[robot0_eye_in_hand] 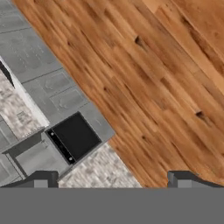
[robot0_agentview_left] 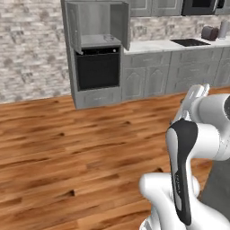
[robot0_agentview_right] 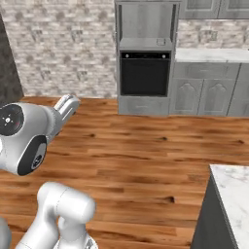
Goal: Retrieve the tupperware and aluminum foil from the cabinet and place them on the dining counter near the plate with shrimp and avocado to prepare for storing leftovers.
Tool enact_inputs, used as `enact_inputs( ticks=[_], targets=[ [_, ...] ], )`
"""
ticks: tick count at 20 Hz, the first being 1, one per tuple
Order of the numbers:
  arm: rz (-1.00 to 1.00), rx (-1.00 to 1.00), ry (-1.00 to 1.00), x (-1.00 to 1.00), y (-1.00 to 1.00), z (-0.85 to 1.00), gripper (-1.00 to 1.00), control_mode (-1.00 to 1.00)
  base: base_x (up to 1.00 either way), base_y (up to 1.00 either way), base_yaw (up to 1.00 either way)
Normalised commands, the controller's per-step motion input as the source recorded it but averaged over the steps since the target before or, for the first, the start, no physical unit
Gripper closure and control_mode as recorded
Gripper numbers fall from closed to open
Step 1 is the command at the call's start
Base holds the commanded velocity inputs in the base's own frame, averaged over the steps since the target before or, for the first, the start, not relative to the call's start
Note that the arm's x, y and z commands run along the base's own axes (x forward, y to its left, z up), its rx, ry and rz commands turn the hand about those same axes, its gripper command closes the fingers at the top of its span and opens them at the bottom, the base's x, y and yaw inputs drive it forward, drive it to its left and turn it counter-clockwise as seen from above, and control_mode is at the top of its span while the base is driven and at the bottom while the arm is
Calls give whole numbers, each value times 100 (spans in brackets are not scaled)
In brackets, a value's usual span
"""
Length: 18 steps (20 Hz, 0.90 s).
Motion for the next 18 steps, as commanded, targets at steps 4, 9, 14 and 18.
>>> enact_inputs(
  ticks=[4, 9, 14, 18],
  targets=[
    [0, 0, 0, 0, 0, 0, -100, 100, 100, -8, -4],
    [0, 0, 0, 0, 0, 0, -100, 100, 100, -19, 0],
    [0, 0, 0, 0, 0, 0, -100, 100, 100, -32, 0],
    [0, 0, 0, 0, 0, 0, -100, 100, 100, -44, 0]
  ],
)
